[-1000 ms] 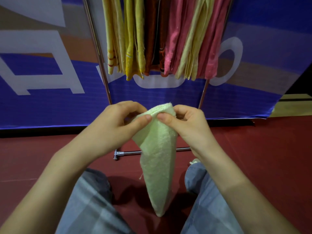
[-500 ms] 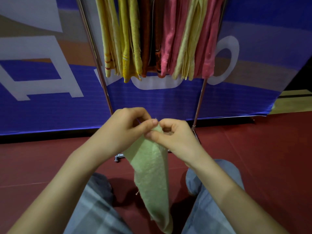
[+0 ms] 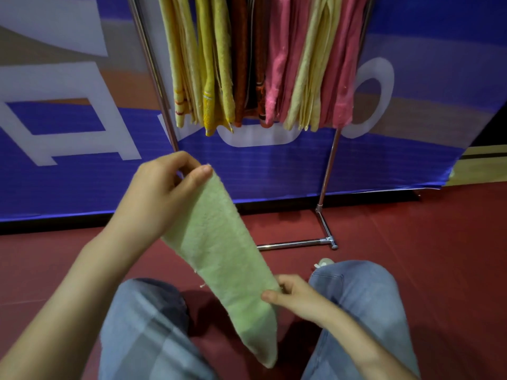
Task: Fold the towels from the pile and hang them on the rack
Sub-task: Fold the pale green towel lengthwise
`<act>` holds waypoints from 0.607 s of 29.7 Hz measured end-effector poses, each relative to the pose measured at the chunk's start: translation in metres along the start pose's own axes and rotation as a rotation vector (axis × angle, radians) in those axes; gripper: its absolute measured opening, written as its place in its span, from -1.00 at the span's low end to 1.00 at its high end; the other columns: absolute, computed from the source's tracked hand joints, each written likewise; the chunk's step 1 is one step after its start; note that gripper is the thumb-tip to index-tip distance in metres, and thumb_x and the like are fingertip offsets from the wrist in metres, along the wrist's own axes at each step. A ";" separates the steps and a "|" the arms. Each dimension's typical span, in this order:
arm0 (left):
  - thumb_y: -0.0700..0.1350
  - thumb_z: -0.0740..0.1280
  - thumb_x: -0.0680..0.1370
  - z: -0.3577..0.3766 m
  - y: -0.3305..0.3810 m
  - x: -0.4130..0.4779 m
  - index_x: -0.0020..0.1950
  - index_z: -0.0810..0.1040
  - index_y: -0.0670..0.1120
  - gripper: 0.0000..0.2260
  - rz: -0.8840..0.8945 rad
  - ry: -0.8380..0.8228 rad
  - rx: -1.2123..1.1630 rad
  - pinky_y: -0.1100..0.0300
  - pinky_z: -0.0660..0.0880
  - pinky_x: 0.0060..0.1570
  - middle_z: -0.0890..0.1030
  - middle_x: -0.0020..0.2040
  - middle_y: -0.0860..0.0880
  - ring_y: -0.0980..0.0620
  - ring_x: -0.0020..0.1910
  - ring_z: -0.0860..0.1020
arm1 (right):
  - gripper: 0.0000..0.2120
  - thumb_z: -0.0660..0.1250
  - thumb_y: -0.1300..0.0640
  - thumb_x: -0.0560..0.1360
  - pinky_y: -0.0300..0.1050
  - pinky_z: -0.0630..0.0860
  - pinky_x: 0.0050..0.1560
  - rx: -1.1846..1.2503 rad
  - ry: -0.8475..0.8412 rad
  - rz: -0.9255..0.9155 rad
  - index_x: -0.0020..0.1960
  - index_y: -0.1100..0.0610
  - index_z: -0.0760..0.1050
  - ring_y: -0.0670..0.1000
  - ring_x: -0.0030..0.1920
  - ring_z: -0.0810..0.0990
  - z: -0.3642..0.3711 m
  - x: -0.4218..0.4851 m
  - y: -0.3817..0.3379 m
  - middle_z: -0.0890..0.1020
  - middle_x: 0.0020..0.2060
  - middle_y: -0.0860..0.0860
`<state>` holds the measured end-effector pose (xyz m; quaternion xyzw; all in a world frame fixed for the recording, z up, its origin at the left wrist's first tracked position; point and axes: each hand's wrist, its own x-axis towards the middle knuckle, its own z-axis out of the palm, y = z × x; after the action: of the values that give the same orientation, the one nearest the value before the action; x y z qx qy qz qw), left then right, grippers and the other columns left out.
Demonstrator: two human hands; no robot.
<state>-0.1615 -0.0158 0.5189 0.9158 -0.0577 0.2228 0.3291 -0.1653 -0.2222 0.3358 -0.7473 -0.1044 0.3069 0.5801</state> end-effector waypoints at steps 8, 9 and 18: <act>0.01 0.28 0.49 0.039 -0.045 -0.035 -0.13 0.50 -0.02 -0.88 -0.108 -0.396 0.063 0.21 0.44 -0.04 0.57 -0.17 0.04 0.05 -0.13 0.53 | -0.78 0.40 0.04 0.32 -0.35 0.29 -0.34 0.043 -0.045 -0.188 -0.25 0.21 0.52 -0.20 -0.33 0.41 -0.005 -0.006 -0.039 0.50 -0.40 -0.13; 0.09 0.26 0.48 0.050 -0.040 -0.042 -0.08 0.50 0.02 -0.83 -0.059 -0.486 -0.027 0.37 0.39 -0.02 0.53 -0.14 0.12 0.19 -0.11 0.51 | -0.87 0.39 0.12 0.36 -0.39 0.30 -0.36 0.059 -0.074 -0.202 -0.27 0.18 0.51 -0.24 -0.37 0.41 -0.004 -0.007 -0.047 0.51 -0.44 -0.19; 0.25 0.12 0.37 0.085 -0.012 -0.059 -0.36 0.38 0.09 -0.73 -0.031 -0.514 -0.482 0.45 0.31 -0.32 0.52 -0.39 0.27 0.32 -0.39 0.41 | -0.86 0.42 0.10 0.34 -0.39 0.23 -0.40 0.095 -0.195 -0.220 -0.27 0.15 0.51 -0.23 -0.44 0.34 -0.013 -0.023 -0.075 0.45 -0.47 -0.15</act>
<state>-0.1796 -0.0625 0.4276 0.8387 -0.1758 -0.0400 0.5138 -0.1609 -0.2219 0.4151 -0.6697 -0.2268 0.3169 0.6322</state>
